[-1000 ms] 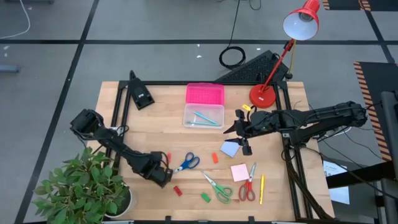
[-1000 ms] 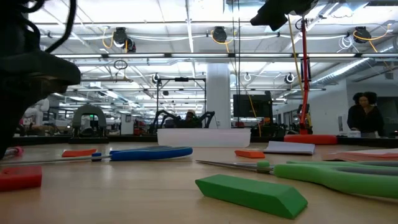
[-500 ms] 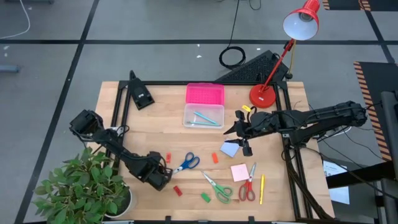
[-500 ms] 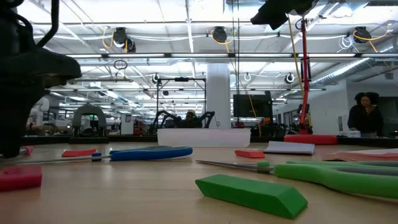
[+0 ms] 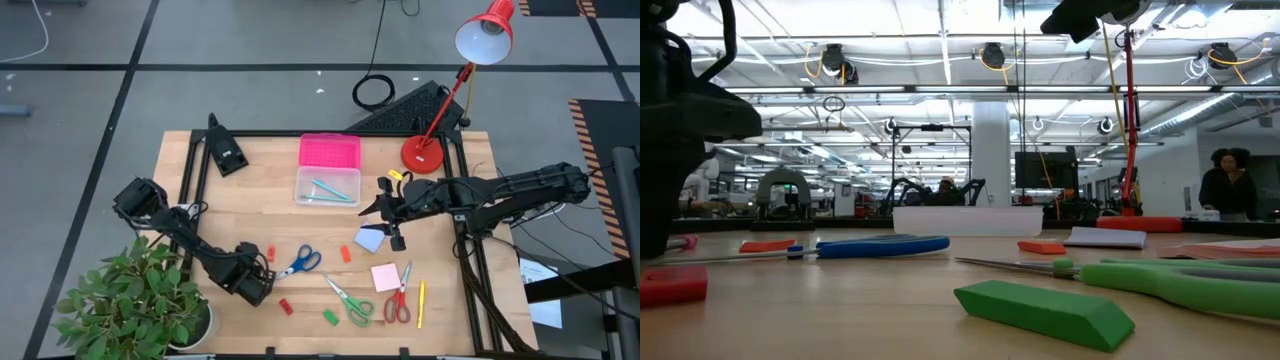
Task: Pack school essentials
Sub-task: Put the black pencil into the supply box
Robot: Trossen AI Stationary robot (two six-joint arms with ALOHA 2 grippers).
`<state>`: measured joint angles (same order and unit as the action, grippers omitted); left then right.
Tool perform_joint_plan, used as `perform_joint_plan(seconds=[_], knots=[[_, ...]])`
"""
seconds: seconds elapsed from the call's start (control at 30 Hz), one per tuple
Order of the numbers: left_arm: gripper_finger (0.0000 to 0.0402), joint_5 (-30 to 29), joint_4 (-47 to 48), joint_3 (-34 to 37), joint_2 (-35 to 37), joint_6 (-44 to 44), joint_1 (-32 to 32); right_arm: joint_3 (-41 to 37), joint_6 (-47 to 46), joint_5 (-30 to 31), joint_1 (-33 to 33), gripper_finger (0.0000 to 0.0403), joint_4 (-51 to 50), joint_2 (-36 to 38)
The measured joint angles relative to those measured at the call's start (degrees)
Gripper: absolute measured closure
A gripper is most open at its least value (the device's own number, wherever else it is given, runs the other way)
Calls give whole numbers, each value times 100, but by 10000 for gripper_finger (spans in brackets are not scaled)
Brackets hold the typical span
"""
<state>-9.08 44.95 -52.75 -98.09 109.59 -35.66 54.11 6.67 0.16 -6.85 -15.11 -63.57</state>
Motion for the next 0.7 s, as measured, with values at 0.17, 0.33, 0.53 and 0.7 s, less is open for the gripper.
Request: perform_joint_plan(seconds=[0.17, 0.33, 0.53, 0.7], knots=[[369, -11, 58, 4, -3, -234, 0, 0, -119, 0, 0, 261, 0, 0], [390, -105, 98, 4, -6, -350, 0, 0, -279, -2, 0, 261, 10, 0], [374, -118, 127, -9, 3, -427, 55, 0, -296, -2, 0, 261, 19, 0], [393, -398, 217, 22, 220, -771, 212, 0, -298, -2, 0, 261, 31, 0]])
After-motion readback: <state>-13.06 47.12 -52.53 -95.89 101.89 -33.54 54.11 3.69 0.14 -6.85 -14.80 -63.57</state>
